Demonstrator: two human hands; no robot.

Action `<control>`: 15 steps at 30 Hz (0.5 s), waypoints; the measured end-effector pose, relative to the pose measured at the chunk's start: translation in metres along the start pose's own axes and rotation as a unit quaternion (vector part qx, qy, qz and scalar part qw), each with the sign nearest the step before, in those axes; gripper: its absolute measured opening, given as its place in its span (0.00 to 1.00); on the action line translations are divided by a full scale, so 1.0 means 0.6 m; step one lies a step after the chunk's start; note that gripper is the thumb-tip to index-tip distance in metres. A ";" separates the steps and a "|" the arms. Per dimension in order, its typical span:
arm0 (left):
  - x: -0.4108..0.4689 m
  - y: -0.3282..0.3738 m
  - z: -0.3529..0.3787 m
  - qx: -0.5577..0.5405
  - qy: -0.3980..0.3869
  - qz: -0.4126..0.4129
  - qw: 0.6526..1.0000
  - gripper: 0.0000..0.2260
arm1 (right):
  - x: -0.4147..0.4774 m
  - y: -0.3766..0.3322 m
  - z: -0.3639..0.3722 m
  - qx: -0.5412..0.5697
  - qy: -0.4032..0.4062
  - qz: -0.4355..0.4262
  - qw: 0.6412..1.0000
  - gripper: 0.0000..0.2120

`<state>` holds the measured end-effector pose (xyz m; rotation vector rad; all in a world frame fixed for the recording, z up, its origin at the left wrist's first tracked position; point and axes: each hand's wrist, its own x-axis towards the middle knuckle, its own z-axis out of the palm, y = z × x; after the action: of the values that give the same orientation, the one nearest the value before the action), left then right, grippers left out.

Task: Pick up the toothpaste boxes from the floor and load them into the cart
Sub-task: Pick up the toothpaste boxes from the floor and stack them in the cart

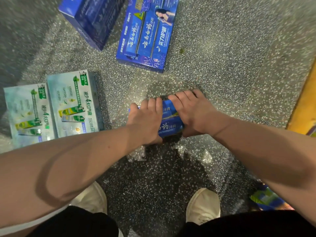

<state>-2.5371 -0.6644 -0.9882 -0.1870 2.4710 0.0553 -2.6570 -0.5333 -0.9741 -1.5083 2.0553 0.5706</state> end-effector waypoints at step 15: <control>-0.471 -0.129 -0.516 0.029 0.091 0.033 0.995 0.54 | -0.388 -0.072 -0.553 0.019 0.106 0.055 0.993 0.57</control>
<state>-2.4950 -0.7335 -0.5699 -0.0892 2.6567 -0.0058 -2.6132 -0.5773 -0.5709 -1.4948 2.3084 0.4243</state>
